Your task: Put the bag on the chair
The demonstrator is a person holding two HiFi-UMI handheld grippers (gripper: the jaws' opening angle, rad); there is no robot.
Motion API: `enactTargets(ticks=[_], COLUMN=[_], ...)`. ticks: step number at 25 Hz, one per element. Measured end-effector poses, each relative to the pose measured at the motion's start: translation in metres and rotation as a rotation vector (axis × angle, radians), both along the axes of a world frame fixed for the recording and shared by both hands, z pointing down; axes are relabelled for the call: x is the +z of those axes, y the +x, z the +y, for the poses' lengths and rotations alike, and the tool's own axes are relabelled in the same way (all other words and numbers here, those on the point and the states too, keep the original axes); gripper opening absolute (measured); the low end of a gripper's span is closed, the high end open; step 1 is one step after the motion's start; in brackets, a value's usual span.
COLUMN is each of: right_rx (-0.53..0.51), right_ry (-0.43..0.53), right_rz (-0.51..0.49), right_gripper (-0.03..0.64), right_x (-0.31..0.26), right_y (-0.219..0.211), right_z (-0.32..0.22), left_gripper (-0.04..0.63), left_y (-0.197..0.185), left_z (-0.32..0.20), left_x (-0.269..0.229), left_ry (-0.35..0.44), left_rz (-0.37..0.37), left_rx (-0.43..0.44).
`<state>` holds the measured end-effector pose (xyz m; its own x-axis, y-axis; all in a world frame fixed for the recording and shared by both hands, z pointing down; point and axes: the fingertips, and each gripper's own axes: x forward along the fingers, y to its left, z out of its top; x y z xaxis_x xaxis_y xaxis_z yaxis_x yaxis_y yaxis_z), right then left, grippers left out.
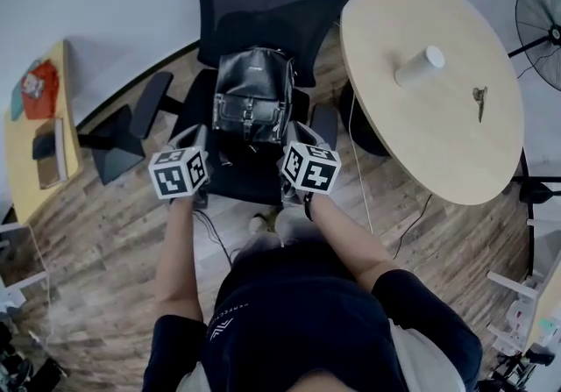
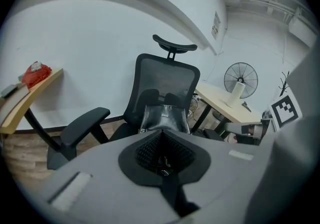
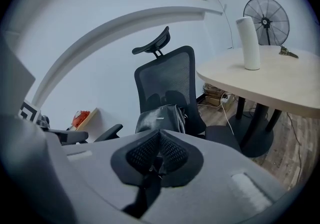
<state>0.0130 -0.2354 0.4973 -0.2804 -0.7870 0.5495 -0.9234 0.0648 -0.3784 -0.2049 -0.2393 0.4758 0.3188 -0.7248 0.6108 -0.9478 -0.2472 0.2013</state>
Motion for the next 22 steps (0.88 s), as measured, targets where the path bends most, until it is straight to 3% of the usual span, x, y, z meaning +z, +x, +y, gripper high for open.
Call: enactTargets(ticks=[10, 22], right_rx=[-0.029, -0.061], right_ry=[-0.002, -0.004], right_rz=[0.012, 0.017], right_gripper=[0.002, 0.002], right_x=[-0.01, -0.009], right_y=[0.006, 0.003], right_z=[0.013, 0.023], left_gripper=[0.018, 0.018], left_y=[0.0, -0.008], left_z=[0.032, 0.053], left_x=[-0.004, -0.001], left_ry=[-0.012, -0.025], left_rz=[0.059, 0.071], left_rx=[-0.059, -0.097])
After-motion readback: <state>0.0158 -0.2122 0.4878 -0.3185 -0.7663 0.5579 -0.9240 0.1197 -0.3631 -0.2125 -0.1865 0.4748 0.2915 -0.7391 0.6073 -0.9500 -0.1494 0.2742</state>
